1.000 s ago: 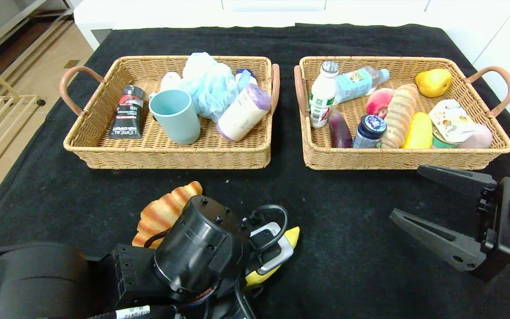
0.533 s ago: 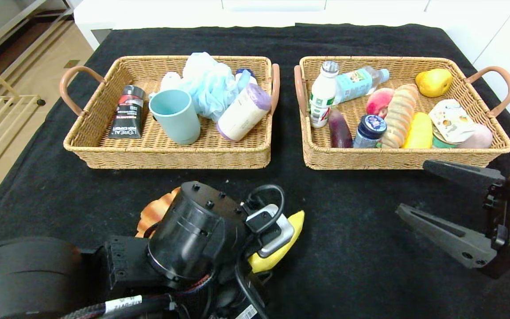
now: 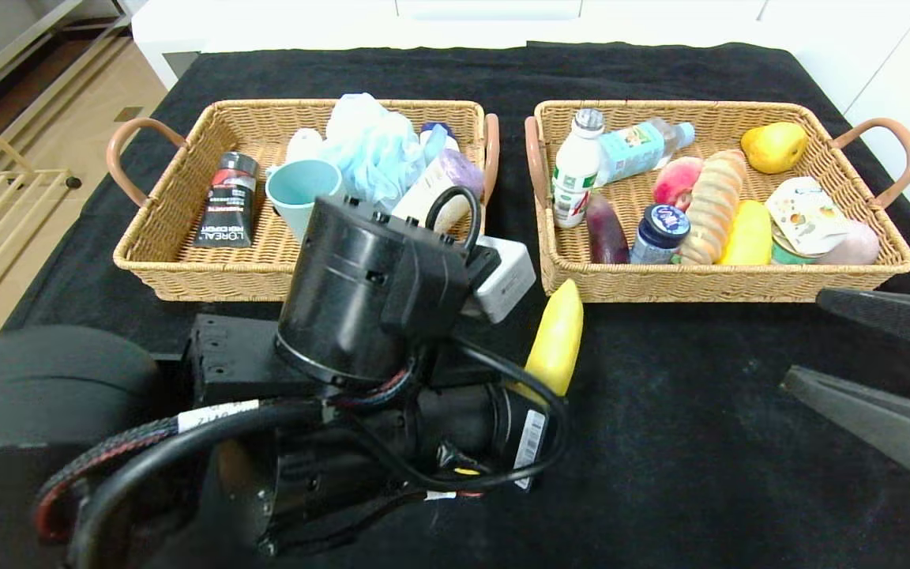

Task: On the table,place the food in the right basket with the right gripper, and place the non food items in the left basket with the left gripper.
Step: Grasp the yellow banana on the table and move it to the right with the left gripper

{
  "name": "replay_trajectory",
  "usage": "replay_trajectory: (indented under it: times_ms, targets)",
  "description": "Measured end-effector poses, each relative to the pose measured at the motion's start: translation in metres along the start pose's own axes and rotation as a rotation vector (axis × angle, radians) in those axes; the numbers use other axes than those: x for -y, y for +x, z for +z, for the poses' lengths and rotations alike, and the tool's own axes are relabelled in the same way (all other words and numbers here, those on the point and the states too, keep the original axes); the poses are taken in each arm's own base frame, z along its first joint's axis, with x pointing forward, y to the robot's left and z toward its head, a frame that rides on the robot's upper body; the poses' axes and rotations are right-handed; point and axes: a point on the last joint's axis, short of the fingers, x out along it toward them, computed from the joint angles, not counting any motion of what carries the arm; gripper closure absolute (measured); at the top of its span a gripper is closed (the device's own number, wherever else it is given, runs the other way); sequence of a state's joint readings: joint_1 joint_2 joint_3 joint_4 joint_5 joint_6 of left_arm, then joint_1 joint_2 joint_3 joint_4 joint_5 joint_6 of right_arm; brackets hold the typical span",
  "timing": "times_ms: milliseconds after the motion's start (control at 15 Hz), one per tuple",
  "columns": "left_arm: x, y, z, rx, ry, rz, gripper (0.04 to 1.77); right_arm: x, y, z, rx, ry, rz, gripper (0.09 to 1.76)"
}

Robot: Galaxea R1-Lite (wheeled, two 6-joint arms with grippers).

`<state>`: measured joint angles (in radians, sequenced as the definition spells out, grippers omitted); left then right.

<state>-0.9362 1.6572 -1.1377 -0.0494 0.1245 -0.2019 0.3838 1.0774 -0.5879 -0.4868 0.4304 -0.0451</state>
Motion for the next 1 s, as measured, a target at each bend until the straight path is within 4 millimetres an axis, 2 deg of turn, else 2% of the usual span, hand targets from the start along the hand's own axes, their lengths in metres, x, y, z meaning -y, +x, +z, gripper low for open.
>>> replay_trajectory:
  times_ms: [200,467,733,1000]
  targets:
    - [0.012,0.012,0.018,0.045,-0.08,-0.042,1.22,-0.001,-0.01,0.013,0.051,-0.022,-0.026,0.14]
    - [0.038,0.039,0.039,0.09,-0.124,-0.088,1.22,0.0,-0.015,0.019,0.072,-0.033,-0.052,0.14]
    - [0.066,0.075,0.041,0.088,-0.118,-0.127,1.22,0.003,-0.021,0.022,0.04,-0.022,-0.091,0.14]
    - [0.077,0.099,0.039,0.091,-0.115,-0.142,1.22,0.005,-0.028,0.029,0.056,-0.034,-0.131,0.14]
